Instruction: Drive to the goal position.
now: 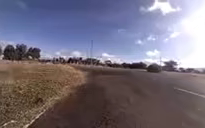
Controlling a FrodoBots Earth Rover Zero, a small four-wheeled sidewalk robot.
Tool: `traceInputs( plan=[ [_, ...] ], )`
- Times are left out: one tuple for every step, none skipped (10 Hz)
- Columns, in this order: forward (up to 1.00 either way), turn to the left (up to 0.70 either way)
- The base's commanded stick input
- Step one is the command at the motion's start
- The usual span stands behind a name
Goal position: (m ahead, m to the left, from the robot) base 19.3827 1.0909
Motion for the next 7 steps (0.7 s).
traceInputs(
  plan=[
    [0.45,0.00],
    [0.45,0.00],
    [0.45,0.00],
    [0.45,0.00],
    [0.45,0.00],
    [0.45,0.00],
    [0.45,0.00]
  ],
)
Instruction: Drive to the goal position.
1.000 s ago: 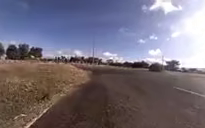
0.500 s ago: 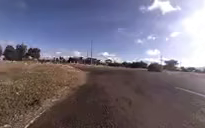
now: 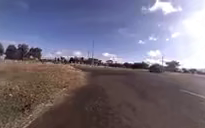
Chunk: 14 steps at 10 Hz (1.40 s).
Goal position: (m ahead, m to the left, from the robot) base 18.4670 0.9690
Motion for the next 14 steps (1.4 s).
traceInputs(
  plan=[
    [0.45,0.00],
    [0.45,0.00],
    [0.45,0.00],
    [0.45,0.00],
    [0.45,0.00],
    [0.45,0.00],
    [0.45,0.00],
    [0.45,0.00],
    [0.45,0.00],
    [0.45,0.00],
    [0.45,0.00],
    [0.45,0.00],
    [0.45,0.00],
    [0.45,0.00]
  ],
)
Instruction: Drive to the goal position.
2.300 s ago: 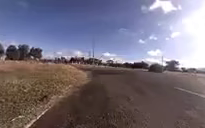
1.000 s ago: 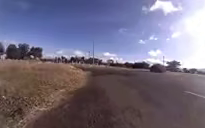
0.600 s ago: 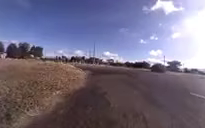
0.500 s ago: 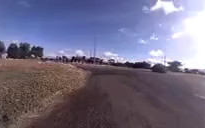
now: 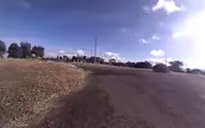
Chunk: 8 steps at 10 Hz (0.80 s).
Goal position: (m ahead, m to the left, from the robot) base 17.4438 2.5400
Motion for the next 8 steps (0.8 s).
traceInputs(
  plan=[
    [0.45,0.00],
    [0.45,0.00],
    [0.45,0.00],
    [0.45,0.00],
    [0.45,0.00],
    [0.45,0.00],
    [0.45,0.00],
    [0.45,0.00]
  ],
)
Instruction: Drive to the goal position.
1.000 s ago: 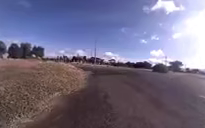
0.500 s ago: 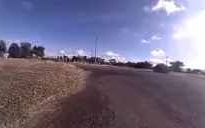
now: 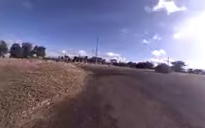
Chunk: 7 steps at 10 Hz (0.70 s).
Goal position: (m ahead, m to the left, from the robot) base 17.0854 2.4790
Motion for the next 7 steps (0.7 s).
traceInputs(
  plan=[
    [0.45,0.00],
    [0.45,0.00],
    [0.45,0.00],
    [0.45,0.00],
    [0.45,0.00],
    [0.45,0.00],
    [0.45,0.00]
  ],
)
